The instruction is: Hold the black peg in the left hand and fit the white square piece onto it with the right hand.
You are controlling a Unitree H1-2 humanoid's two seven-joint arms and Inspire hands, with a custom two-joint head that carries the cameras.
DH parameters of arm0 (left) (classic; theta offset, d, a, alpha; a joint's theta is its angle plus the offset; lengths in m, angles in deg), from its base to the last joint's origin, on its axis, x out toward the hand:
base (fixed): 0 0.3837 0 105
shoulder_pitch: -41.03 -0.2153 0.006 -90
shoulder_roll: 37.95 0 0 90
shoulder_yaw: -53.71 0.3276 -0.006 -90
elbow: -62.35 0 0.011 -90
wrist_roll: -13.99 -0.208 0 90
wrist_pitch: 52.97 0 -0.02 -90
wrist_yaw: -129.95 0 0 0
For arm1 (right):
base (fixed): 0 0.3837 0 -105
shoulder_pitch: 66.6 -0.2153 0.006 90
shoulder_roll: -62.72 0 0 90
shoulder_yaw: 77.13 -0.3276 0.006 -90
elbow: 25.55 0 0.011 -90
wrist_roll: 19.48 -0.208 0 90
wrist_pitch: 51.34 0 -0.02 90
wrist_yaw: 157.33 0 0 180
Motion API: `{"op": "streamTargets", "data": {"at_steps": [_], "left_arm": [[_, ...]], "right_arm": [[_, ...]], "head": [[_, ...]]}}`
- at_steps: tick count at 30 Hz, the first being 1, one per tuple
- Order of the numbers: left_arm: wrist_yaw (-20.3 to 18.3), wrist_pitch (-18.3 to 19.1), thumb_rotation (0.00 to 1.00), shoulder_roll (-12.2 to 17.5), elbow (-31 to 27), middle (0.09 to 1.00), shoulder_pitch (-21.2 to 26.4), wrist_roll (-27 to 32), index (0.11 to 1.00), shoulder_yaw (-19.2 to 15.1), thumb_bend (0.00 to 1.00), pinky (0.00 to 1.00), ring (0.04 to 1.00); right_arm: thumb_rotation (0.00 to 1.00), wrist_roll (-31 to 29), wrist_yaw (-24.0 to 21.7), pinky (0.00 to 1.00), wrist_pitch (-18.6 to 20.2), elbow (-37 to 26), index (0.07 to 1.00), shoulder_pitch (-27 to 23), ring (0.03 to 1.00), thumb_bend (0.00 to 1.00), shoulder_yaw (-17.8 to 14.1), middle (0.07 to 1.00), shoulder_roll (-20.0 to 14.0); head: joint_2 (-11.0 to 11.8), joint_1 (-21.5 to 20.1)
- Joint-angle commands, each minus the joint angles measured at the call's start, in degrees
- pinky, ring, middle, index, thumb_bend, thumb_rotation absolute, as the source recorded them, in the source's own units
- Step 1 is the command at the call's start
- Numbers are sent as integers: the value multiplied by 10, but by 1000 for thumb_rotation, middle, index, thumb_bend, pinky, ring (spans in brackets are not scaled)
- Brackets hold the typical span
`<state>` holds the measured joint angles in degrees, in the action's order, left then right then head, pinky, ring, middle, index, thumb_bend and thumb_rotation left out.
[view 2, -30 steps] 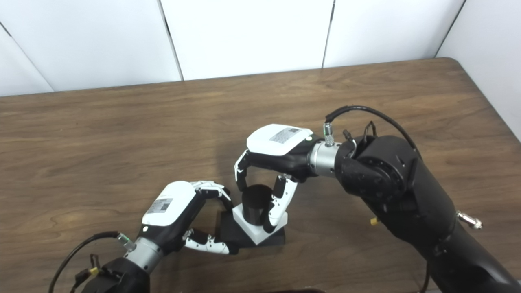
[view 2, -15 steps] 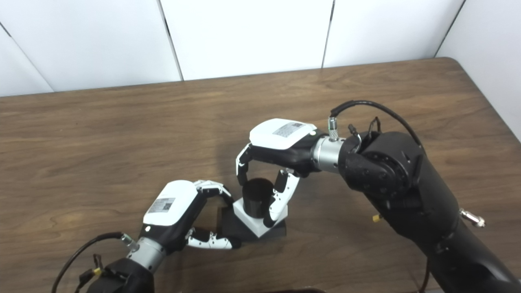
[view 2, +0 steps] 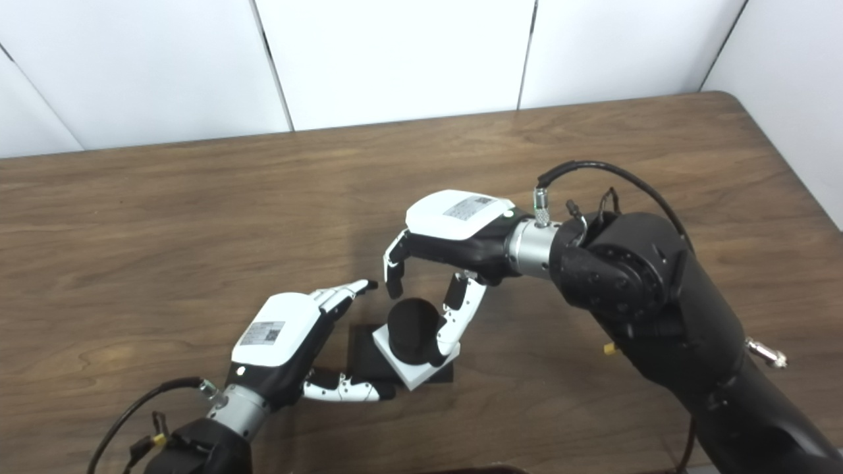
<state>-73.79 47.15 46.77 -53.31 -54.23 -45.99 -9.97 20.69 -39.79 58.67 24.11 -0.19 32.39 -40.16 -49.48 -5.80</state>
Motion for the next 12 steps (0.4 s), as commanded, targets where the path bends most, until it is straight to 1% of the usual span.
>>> {"op": "streamTargets", "data": {"at_steps": [1, 5, 8, 10, 11, 12], "left_arm": [[-44, 16, 537, 19, 9, 903, -5, -2, 963, -8, 1000, 838, 881], [-73, 22, 550, 27, -14, 920, -3, 21, 983, -20, 1000, 875, 904], [-103, 31, 559, 36, -49, 926, 1, 55, 981, -41, 1000, 885, 912], [-117, 36, 569, 41, -69, 920, 1, 82, 972, -59, 1000, 857, 898], [-115, 36, 565, 42, -75, 917, -1, 107, 967, -73, 1000, 845, 893], [-113, 35, 533, 43, -79, 904, -3, 125, 950, -82, 1000, 812, 874]], "right_arm": [[395, 0, 15, 773, 1, -5, 615, -27, 834, 1000, -11, 733, -2], [396, -1, 21, 770, 3, 0, 615, -29, 837, 1000, -14, 728, 1], [386, -23, 29, 756, 21, 7, 621, -30, 837, 1000, -33, 728, 7], [374, -48, 36, 738, 35, 11, 632, -28, 827, 982, -51, 730, 9], [376, -59, 39, 738, 41, 13, 640, -27, 828, 972, -59, 735, 9], [391, -66, 43, 738, 46, 15, 652, -25, 827, 960, -63, 738, 8]], "head": [[0, 1], [7, 14], [10, 18], [12, 17], [14, 17], [14, 17]]}}
